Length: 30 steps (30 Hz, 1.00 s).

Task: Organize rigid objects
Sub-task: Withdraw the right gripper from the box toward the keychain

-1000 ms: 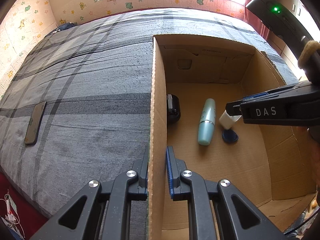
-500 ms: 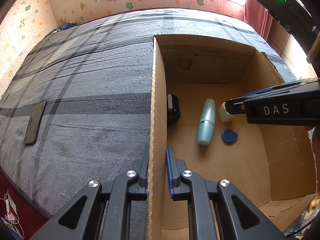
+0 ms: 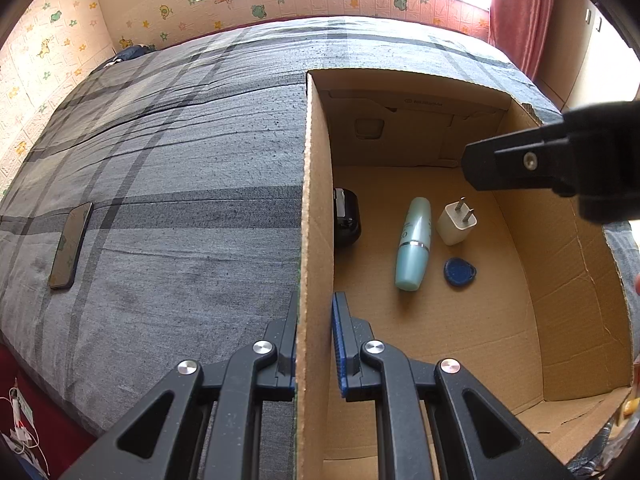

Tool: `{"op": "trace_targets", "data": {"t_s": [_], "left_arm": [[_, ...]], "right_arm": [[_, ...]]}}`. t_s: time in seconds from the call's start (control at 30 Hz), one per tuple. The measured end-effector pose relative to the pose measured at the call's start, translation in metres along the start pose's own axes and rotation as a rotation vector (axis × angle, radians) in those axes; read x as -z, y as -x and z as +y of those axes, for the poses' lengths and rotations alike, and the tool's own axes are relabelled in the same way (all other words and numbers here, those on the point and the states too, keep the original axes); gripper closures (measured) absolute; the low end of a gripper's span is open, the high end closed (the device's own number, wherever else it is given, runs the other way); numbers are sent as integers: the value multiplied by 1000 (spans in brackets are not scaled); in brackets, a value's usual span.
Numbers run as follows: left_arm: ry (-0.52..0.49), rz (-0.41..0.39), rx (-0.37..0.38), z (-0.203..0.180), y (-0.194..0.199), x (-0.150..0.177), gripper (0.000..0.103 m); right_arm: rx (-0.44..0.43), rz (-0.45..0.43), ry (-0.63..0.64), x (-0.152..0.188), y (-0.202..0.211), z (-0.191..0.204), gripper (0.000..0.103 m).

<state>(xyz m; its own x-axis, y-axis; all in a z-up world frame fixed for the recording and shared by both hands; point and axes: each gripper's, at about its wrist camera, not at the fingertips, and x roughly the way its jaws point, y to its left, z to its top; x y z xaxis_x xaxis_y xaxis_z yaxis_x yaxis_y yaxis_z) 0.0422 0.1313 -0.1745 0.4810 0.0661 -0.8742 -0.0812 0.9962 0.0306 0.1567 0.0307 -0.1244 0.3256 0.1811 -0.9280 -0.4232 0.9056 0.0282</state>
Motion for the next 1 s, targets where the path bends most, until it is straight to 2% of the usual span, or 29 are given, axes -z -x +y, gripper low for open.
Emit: {"op": "trace_targets", "data": {"t_s": [0.4, 0.53, 1.0], "left_arm": [[1, 0, 2, 1, 1, 0, 89], [0, 0, 3, 1, 1, 0, 89], [-1, 0, 0, 0, 2, 0, 89]], "right_arm": [[19, -47, -25, 6, 34, -16, 0], [10, -53, -44, 11, 41, -29, 0], [78, -62, -124, 38, 53, -89, 0]]}}
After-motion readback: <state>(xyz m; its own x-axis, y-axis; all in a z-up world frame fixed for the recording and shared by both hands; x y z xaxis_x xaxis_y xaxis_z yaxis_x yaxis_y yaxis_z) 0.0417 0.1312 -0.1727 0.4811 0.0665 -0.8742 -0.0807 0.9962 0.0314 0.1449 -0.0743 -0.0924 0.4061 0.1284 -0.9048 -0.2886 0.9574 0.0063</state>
